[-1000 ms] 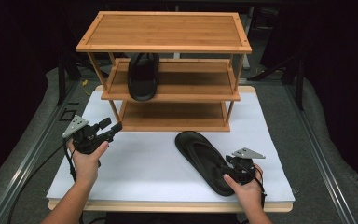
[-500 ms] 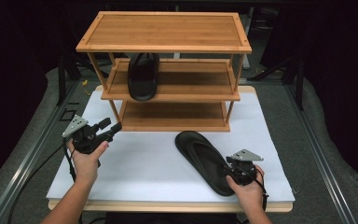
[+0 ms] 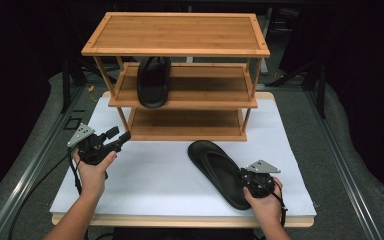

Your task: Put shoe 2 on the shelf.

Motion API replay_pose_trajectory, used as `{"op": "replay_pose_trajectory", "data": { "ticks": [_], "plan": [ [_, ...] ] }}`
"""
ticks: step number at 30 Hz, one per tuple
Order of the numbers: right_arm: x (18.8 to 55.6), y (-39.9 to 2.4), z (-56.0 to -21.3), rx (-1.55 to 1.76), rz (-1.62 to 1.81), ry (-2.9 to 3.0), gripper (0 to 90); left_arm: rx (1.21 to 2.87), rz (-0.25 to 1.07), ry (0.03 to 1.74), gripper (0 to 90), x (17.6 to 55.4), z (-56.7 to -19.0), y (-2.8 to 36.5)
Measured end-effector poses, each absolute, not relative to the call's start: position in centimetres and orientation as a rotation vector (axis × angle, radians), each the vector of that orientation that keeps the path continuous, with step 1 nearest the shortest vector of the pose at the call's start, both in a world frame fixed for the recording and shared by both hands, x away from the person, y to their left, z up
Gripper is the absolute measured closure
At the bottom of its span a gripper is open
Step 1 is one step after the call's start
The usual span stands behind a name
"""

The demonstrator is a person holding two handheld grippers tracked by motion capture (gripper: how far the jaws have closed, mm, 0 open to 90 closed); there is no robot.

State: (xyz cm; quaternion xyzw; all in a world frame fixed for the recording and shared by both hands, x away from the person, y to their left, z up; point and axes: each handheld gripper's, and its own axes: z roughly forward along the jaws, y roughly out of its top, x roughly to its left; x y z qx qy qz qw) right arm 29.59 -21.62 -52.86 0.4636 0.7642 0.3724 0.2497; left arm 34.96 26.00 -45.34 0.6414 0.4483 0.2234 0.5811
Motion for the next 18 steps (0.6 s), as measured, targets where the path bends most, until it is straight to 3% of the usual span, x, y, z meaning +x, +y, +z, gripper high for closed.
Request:
{"op": "replay_pose_trajectory", "data": {
  "ticks": [18],
  "plan": [
    [29.40,-21.74,-52.29,1.239,1.048,2.076,84.6,1.488,0.518,1.055,41.1,35.02,-45.33,26.27]
  ]
}}
